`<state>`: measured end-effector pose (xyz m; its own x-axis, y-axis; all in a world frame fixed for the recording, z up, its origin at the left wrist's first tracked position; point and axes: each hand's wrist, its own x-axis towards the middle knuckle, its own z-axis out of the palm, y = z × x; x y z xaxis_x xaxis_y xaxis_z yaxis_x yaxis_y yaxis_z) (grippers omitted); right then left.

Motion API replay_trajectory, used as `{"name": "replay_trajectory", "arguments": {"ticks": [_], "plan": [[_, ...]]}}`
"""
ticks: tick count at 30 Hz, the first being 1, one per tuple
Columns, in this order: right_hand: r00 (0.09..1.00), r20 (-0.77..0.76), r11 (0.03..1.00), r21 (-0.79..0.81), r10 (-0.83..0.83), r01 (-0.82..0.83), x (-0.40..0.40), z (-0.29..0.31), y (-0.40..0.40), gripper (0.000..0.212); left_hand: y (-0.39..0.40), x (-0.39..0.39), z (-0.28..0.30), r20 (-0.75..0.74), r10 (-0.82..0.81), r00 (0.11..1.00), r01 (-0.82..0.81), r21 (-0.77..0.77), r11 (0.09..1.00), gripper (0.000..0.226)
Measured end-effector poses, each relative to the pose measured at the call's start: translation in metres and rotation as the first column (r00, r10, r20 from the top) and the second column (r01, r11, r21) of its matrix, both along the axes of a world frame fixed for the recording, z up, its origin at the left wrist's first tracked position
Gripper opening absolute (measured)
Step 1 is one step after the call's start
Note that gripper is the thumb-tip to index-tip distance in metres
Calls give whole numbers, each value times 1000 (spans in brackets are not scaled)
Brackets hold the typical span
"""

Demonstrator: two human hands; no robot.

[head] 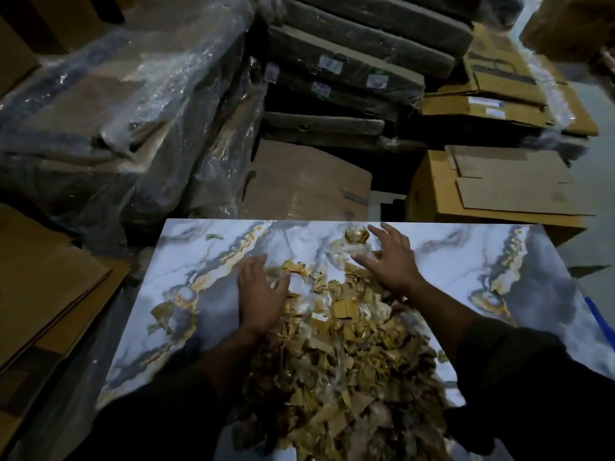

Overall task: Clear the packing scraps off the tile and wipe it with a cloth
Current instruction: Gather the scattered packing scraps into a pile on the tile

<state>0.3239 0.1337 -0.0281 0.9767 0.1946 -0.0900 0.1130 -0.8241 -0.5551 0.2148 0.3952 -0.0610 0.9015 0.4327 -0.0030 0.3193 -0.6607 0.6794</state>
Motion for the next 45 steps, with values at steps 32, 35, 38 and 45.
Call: {"name": "replay_trajectory", "arguments": {"ticks": [32, 35, 38, 45], "plan": [[851, 60, 849, 61, 522, -525, -8, -8, 48, 47, -54, 57, 19, 4, -358, 934, 352, 173, 920, 22], [869, 93, 865, 97, 485, -493, -10, 15, 50, 38, -55, 57, 40, 56, -290, 955, 284, 98, 954, 21], [904, 114, 891, 161, 411, -425, -20, 45, 53, 30, -57, 54, 68, 96, -216, 972, 216, 10, 976, 27], [943, 213, 939, 177, 255, -294, -90, 101, 45, 32, -68, -1, 122, 190, -227, 955, 248, -93, 964, 24]]}}
